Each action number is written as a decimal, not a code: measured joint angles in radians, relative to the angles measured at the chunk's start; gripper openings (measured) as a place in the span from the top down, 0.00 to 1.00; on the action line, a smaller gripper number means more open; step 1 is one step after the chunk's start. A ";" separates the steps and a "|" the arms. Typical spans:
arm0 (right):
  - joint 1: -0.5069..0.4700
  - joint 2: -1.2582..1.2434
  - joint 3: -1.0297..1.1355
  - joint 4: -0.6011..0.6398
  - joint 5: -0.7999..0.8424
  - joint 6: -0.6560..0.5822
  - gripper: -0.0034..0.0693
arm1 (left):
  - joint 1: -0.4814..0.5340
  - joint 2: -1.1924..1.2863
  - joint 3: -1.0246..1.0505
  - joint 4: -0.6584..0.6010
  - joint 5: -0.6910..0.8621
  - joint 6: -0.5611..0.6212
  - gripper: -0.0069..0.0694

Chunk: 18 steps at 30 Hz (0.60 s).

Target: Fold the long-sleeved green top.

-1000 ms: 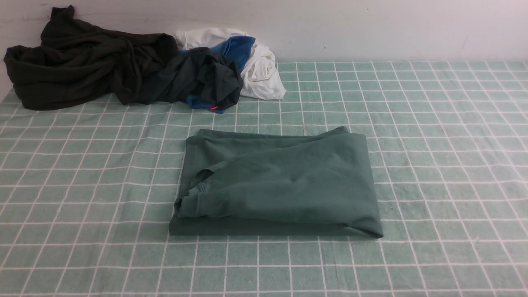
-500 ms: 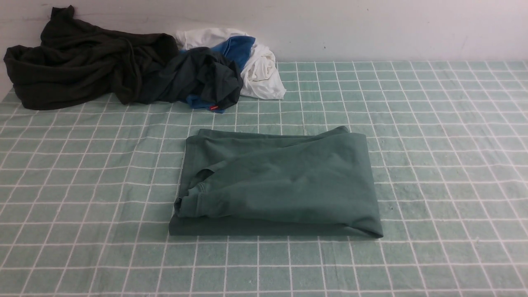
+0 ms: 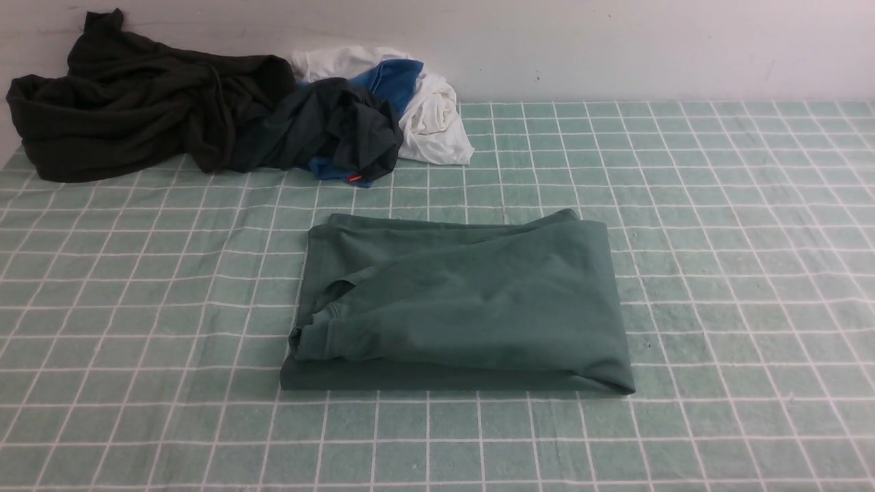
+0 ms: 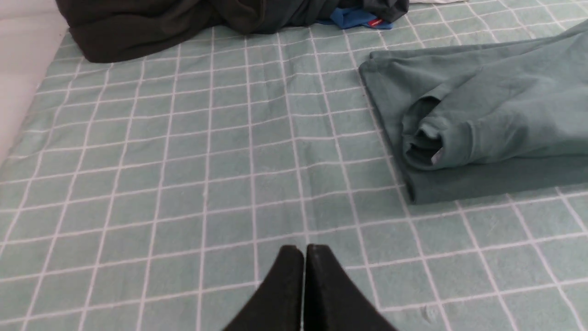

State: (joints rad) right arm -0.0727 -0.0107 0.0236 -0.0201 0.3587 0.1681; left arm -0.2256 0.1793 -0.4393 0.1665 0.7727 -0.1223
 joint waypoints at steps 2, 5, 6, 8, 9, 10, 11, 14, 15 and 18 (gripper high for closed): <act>0.000 0.000 0.000 0.000 0.000 0.000 0.97 | 0.004 -0.007 0.049 -0.025 -0.106 0.038 0.91; 0.000 0.000 0.000 0.000 0.000 0.000 0.97 | 0.028 -0.030 0.121 -0.058 -0.256 0.104 0.91; 0.000 0.000 0.000 0.000 0.000 0.000 0.97 | 0.043 -0.038 0.153 -0.077 -0.334 0.143 0.91; 0.000 0.000 0.000 0.000 0.000 -0.001 0.97 | 0.111 -0.089 0.267 -0.167 -0.527 0.243 0.91; 0.000 0.000 0.000 0.000 0.000 -0.001 0.97 | 0.129 -0.105 0.306 -0.189 -0.566 0.262 0.91; 0.000 0.000 0.000 0.000 0.000 -0.001 0.97 | 0.129 -0.109 0.306 -0.189 -0.574 0.266 0.91; 0.000 0.000 0.000 0.000 0.000 -0.001 0.97 | 0.164 -0.151 0.377 -0.214 -0.630 0.287 0.91; 0.000 0.000 0.000 0.000 0.000 -0.001 0.97 | 0.184 -0.183 0.444 -0.211 -0.646 0.287 0.91; 0.000 0.000 0.000 0.000 0.001 -0.001 0.97 | 0.185 -0.187 0.463 -0.205 -0.636 0.278 0.91; 0.000 0.000 0.000 0.000 0.002 -0.001 0.97 | 0.186 -0.190 0.468 -0.200 -0.580 0.244 0.91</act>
State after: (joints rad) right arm -0.0727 -0.0107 0.0236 -0.0206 0.3604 0.1672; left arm -0.0396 -0.0104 0.0287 -0.0335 0.1925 0.1220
